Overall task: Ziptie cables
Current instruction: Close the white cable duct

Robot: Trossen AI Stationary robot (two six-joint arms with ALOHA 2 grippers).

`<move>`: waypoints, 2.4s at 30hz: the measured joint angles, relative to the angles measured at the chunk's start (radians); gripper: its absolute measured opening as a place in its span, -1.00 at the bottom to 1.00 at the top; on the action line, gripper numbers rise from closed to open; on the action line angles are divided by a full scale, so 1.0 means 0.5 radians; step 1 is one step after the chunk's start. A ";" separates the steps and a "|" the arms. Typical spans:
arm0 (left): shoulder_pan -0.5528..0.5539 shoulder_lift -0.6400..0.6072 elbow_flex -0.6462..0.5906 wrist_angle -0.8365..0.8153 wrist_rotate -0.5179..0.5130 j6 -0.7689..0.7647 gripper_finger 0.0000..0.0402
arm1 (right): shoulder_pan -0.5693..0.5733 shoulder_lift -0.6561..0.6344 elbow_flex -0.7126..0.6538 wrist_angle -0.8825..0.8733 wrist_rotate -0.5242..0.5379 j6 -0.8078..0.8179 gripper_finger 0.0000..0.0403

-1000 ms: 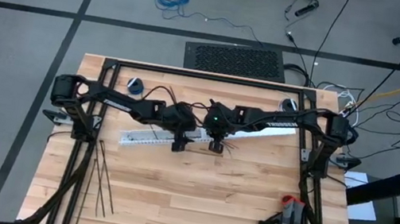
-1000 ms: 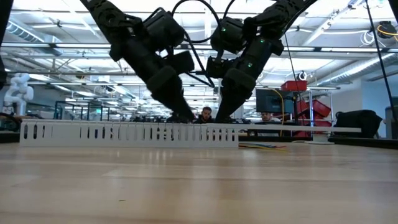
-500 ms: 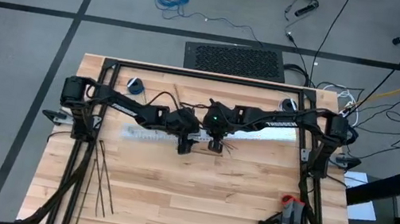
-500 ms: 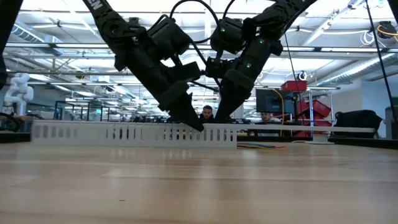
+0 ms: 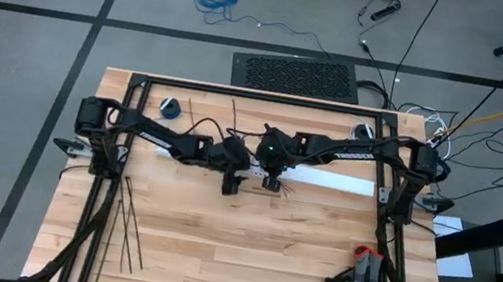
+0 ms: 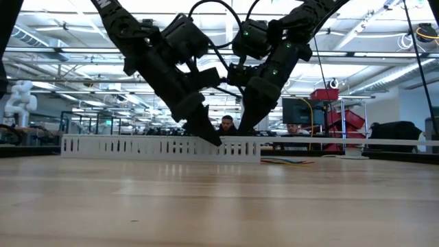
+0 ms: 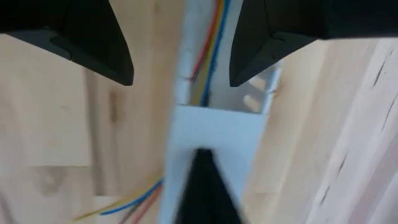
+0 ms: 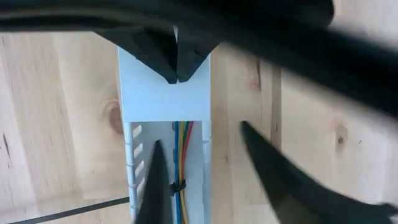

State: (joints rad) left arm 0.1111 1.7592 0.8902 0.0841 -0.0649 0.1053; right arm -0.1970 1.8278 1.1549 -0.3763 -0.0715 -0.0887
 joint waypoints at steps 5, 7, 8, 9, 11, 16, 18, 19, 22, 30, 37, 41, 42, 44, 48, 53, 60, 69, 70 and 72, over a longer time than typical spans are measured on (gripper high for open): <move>-0.061 -0.088 0.000 -0.058 -0.025 0.081 0.30 | 0.000 -0.001 0.000 -0.012 -0.005 0.002 -1.00; -0.068 -0.127 0.000 -0.097 -0.113 0.155 0.30 | 0.000 -0.001 0.000 -0.013 -0.006 0.002 -1.00; -0.059 -0.135 0.000 -0.100 -0.130 0.185 0.30 | 0.000 -0.002 0.000 -0.014 -0.007 0.002 -1.00; -0.042 -0.140 0.000 -0.097 -0.129 0.217 0.30 | 0.000 -0.002 0.000 -0.014 -0.007 0.003 -1.00; 0.010 -0.140 0.000 -0.106 -0.061 0.259 0.32 | 0.000 -0.002 0.000 -0.015 -0.008 0.002 -1.00; 0.162 -0.075 0.000 -0.086 0.184 0.302 0.48 | -0.001 -0.002 0.000 -0.015 -0.008 0.001 -1.00; 0.196 -0.057 0.001 -0.061 0.251 0.328 0.56 | -0.002 -0.002 -0.001 -0.016 -0.011 0.001 -1.00; 0.207 -0.051 0.001 -0.058 0.263 0.329 0.61 | -0.002 -0.001 -0.001 -0.016 -0.010 0.000 -1.00; 0.215 -0.012 0.000 0.007 0.269 0.333 0.69 | -0.002 -0.002 -0.001 -0.016 -0.011 -0.005 -1.00; 0.216 0.069 0.002 0.134 0.225 0.288 0.73 | -0.002 -0.001 -0.001 -0.022 -0.009 -0.002 -1.00; 0.214 0.138 0.002 0.148 0.200 0.221 0.55 | -0.002 -0.002 -0.001 -0.031 -0.009 -0.002 -1.00; 0.211 0.163 0.003 0.148 0.204 0.205 0.27 | -0.002 -0.002 -0.001 -0.037 -0.004 -0.004 -1.00; 0.211 0.163 0.003 0.148 0.204 0.192 0.21 | -0.002 -0.002 -0.001 -0.037 0.002 -0.004 -1.00; 0.211 0.163 0.003 0.149 0.203 0.174 0.12 | -0.002 -0.002 -0.002 -0.034 0.005 -0.004 -1.00; 0.195 0.163 0.003 0.159 0.186 0.135 0.06 | -0.002 0.010 -0.005 0.023 0.006 -0.018 -1.00; 0.192 0.165 0.003 0.165 0.179 0.121 0.04 | -0.007 0.073 -0.002 0.193 -0.018 -0.048 -1.00; 0.192 0.166 0.002 0.165 0.179 0.118 0.05 | -0.011 0.077 -0.004 0.284 -0.026 -0.082 -1.00; 0.193 0.170 0.004 0.179 0.175 0.123 0.07 | 0.016 -0.265 -0.005 -0.111 0.204 -0.055 -1.00; 0.193 0.170 0.004 0.179 0.175 0.124 0.07 | 0.015 -0.260 -0.006 -0.160 0.209 -0.042 -1.00; 0.193 0.170 0.004 0.179 0.175 0.124 0.07 | 0.013 -0.239 -0.013 -0.221 0.215 -0.014 -1.00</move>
State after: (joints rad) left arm 0.2077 1.8442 0.8921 0.1738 0.0227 0.1673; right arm -0.1905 1.7083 1.1482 -0.4866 0.0359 -0.0955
